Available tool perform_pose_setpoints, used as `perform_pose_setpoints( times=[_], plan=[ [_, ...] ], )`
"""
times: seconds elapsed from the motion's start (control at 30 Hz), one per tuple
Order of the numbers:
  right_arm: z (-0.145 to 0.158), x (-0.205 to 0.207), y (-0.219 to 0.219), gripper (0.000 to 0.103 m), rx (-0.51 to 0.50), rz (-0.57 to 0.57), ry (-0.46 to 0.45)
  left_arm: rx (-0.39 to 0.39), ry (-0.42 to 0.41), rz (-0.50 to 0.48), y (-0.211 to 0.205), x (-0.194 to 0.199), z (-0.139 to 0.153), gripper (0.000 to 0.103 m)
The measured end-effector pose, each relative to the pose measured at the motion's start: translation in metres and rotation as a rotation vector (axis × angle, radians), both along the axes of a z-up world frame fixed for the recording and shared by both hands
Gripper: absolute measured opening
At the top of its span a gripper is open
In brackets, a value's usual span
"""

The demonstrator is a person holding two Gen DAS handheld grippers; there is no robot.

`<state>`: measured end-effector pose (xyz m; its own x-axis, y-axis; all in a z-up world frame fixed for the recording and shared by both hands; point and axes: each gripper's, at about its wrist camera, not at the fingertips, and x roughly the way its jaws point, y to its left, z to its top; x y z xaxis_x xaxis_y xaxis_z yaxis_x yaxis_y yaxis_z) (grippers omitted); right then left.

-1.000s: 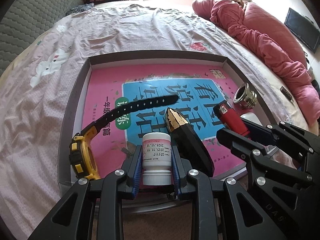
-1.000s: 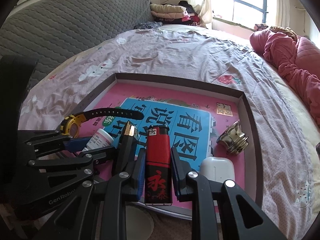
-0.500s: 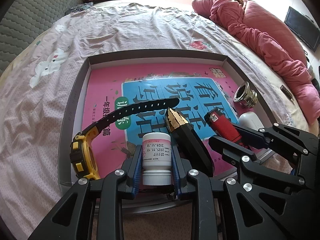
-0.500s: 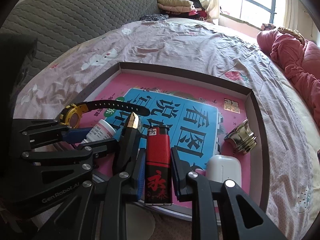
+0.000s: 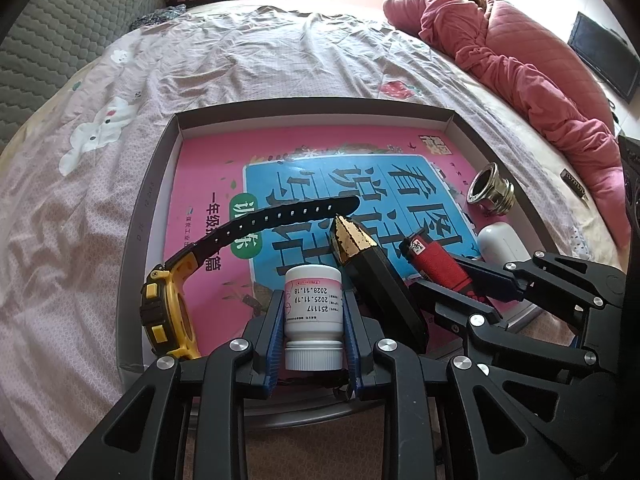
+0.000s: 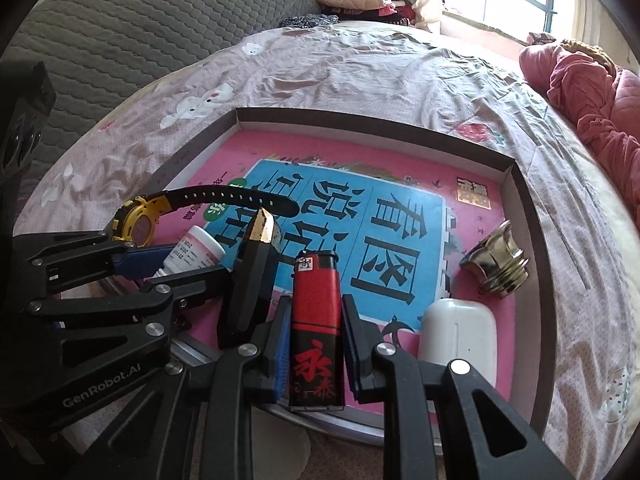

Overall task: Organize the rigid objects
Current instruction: 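Lower the red lighter into the box and open the right gripper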

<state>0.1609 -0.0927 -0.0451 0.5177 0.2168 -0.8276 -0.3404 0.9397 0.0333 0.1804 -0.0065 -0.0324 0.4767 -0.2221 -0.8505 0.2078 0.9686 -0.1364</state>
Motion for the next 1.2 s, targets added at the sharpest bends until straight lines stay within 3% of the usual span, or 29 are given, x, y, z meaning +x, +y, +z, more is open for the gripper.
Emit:
perform_pose_setpoints(
  times=[0.27,0.77,1.2],
  plan=[
    [0.0,0.003,-0.003,0.023,0.033,-0.01,0.019,-0.005,0.0,-0.001,0.001,-0.001,-0.001,0.027],
    [0.0,0.004,0.005,0.024,-0.012,0.01,0.011,-0.002,0.004,0.0,0.001,0.0,-0.001,0.027],
    [0.007,-0.008,-0.004,0.024,0.028,-0.017,-0.048,0.003,0.008,-0.006,0.001,0.0,-0.001,0.027]
  ],
)
